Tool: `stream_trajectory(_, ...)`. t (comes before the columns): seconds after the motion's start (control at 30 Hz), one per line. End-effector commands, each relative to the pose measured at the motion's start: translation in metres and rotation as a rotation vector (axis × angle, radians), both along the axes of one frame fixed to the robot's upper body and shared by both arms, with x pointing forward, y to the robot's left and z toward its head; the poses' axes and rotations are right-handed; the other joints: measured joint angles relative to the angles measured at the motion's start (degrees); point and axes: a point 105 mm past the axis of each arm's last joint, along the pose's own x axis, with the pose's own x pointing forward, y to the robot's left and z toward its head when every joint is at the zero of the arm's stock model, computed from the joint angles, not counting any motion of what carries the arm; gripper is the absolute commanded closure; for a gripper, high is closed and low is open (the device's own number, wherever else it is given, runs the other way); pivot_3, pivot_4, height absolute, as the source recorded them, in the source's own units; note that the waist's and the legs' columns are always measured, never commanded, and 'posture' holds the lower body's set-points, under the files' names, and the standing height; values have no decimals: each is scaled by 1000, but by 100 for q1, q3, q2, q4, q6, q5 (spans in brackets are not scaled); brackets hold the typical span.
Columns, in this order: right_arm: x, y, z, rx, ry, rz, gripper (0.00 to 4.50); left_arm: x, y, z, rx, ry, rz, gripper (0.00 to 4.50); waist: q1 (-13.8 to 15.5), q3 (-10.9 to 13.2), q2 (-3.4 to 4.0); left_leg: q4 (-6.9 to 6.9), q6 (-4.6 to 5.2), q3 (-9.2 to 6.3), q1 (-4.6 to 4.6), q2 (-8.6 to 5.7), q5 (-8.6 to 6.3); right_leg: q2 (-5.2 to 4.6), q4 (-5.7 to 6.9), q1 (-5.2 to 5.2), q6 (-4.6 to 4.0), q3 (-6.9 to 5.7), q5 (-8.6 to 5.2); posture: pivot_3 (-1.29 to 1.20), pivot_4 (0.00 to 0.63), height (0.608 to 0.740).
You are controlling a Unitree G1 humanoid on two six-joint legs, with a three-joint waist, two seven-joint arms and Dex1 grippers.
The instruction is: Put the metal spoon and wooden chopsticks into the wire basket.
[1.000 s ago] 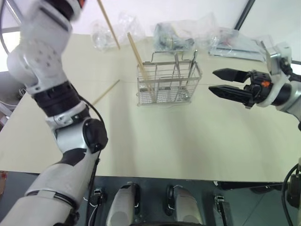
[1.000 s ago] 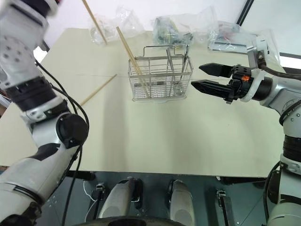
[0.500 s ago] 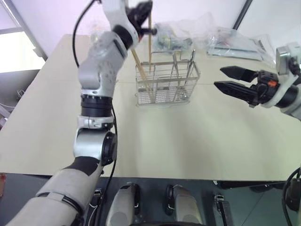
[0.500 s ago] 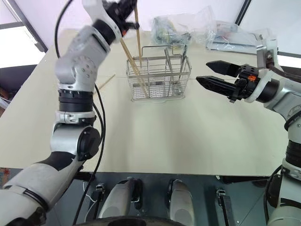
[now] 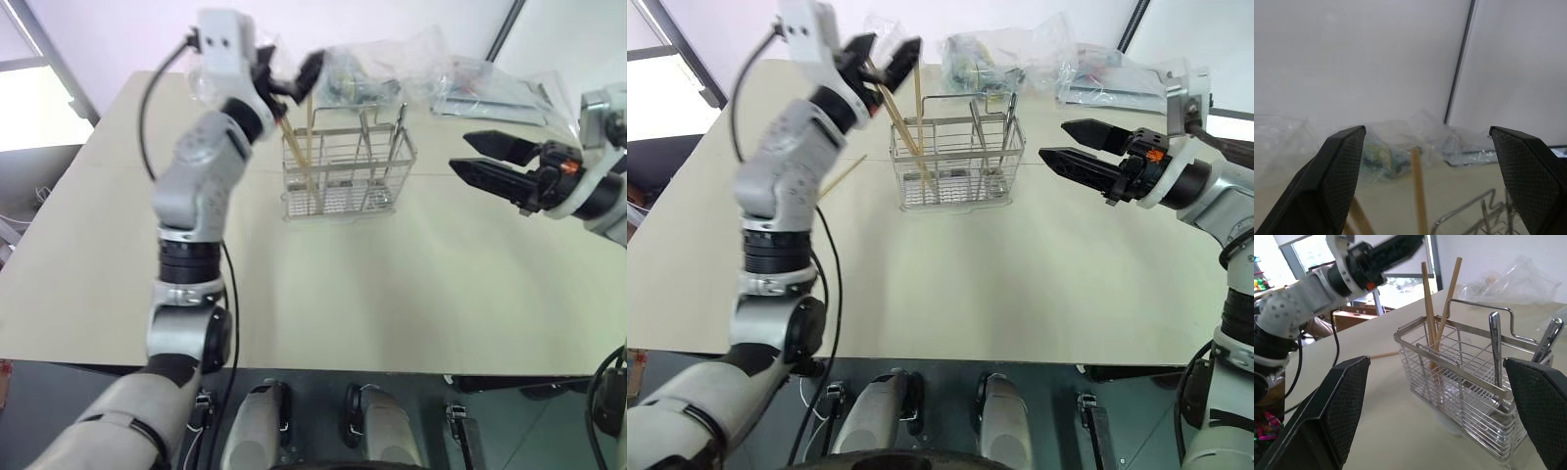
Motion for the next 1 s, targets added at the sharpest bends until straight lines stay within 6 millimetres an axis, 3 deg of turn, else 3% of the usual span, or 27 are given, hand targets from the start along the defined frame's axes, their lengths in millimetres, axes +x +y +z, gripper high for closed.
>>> stream_trajectory(0.03, -1, 3, 13, 0, -62, 17, 0, -4, 40, 29, 82, -6, 112, 133, 1, 0, 1, 0, 0, 2, 0, 0, 0, 1, 2, -2, 0, 1, 0, 0, 150, 704)
stream_trajectory(0.1, 1, 3, 13, 0, -62, 22, 0, 8, 62, 9, 230, 121, 172, 133, 7, -2, 4, -3, 0, 3, 2, -2, 0, 1, 1, 1, 1, 1, -1, 0, 150, 704)
stream_trajectory(0.2, 3, 4, 12, 2, -60, 30, 0, 22, 95, -52, 504, 377, 195, 133, 22, -9, 16, -5, -1, 10, 13, -4, 0, 1, 3, 6, 2, 3, -1, 0, 150, 704)
stream_trajectory(0.33, 7, 5, 12, 2, -60, 35, 0, 30, 128, -104, 594, 586, 202, 133, 35, -3, 6, 0, -3, 4, -2, -5, 0, -1, -2, -4, 0, 1, -2, 0, 150, 704)
stream_trajectory(0.43, 6, 6, 13, 0, -62, 40, 0, 30, 139, -131, 644, 689, 171, 133, 17, -1, 2, 2, -4, 2, -41, -4, 1, -2, -4, -33, 0, 1, -1, 0, 150, 704)
stream_trajectory(0.77, 1, 5, 12, -8, -49, 38, 0, 36, 129, -184, 706, 821, 46, 133, 19, -1, 2, 14, -3, 28, -72, -6, 3, -4, 5, -60, 3, 0, 0, 0, 150, 704)
stream_trajectory(1.0, 1, 6, 13, -3, -52, 27, 0, 39, 112, -206, 736, 852, -12, 133, 22, -2, 3, 41, 6, 5, -77, -2, -2, -5, 17, -59, 2, 0, 1, 0, 150, 704)
